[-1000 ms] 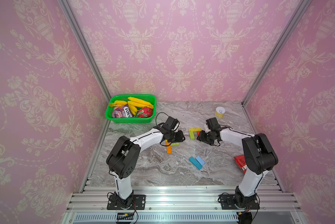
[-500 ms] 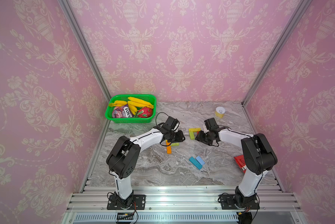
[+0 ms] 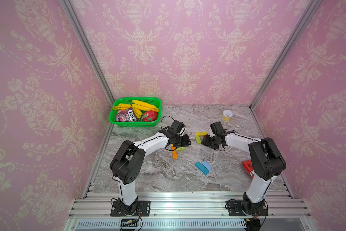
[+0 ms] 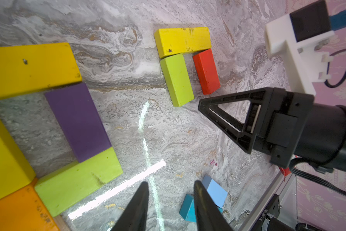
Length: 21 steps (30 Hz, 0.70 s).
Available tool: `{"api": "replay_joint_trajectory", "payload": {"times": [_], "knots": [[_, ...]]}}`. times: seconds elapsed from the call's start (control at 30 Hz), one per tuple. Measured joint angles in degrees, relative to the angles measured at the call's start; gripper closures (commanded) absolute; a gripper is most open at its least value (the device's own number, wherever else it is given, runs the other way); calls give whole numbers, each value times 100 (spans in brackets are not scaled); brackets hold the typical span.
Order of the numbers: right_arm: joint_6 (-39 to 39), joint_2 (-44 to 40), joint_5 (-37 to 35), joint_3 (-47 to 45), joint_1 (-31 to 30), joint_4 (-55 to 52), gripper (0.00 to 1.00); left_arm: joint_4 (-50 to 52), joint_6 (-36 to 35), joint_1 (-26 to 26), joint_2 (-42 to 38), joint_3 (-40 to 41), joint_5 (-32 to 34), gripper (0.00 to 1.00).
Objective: Assemble the letter p with building blocks
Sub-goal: Adjust the building block at the center of the board.
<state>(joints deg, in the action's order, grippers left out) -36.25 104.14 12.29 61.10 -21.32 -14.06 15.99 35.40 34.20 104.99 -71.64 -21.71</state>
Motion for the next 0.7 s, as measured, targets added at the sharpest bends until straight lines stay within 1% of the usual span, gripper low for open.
{"api": "replay_joint_trajectory", "payload": {"times": [0.7], "knots": [[0,81,-9,79,0,31,47,2,0,-33,0,0,0,60]]}}
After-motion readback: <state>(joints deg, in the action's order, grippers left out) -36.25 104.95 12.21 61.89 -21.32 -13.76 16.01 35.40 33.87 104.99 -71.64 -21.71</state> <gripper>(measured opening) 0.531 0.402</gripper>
